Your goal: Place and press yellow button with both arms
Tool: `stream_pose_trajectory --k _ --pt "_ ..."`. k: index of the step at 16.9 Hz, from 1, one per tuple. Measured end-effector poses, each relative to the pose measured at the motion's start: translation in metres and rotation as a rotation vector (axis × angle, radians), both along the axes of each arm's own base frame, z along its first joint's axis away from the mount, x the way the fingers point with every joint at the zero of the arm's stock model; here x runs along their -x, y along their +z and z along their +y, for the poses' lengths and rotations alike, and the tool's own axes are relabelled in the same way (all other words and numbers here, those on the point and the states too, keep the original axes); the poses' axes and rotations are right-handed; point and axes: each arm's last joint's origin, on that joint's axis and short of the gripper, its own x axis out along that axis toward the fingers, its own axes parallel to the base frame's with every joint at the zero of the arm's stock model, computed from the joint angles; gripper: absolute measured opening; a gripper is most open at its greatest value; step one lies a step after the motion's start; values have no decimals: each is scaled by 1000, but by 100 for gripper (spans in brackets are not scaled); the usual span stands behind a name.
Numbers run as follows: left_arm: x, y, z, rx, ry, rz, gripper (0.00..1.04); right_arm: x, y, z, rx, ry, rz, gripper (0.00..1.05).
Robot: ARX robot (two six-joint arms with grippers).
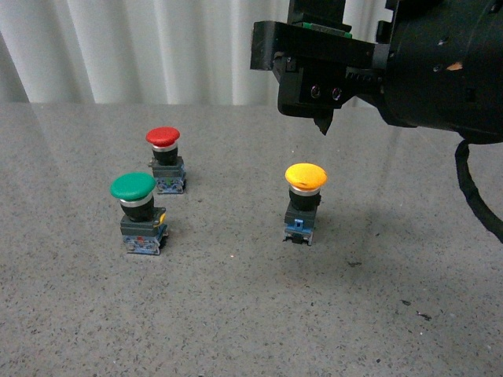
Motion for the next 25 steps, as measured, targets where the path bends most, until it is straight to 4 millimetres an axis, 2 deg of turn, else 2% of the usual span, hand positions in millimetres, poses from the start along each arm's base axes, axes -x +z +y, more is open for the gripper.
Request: stream_pose_trajectory --k 3,5,6,15,20,25 --pt "0 0 0 0 0 0 98 -6 -6 4 14 -5 -4 33" --pt "0 0 0 0 0 0 98 -12 -18 7 39 -13 24 15" --pt "0 0 0 0 0 0 98 -16 -27 7 54 -23 46 2" --pt "0 0 0 0 0 0 98 -26 -40 9 89 -27 73 2" --pt "0 0 0 0 0 0 98 -28 -58 11 141 -23 124 2" --pt "0 0 0 0 0 0 98 -29 -62 12 161 -19 128 2"
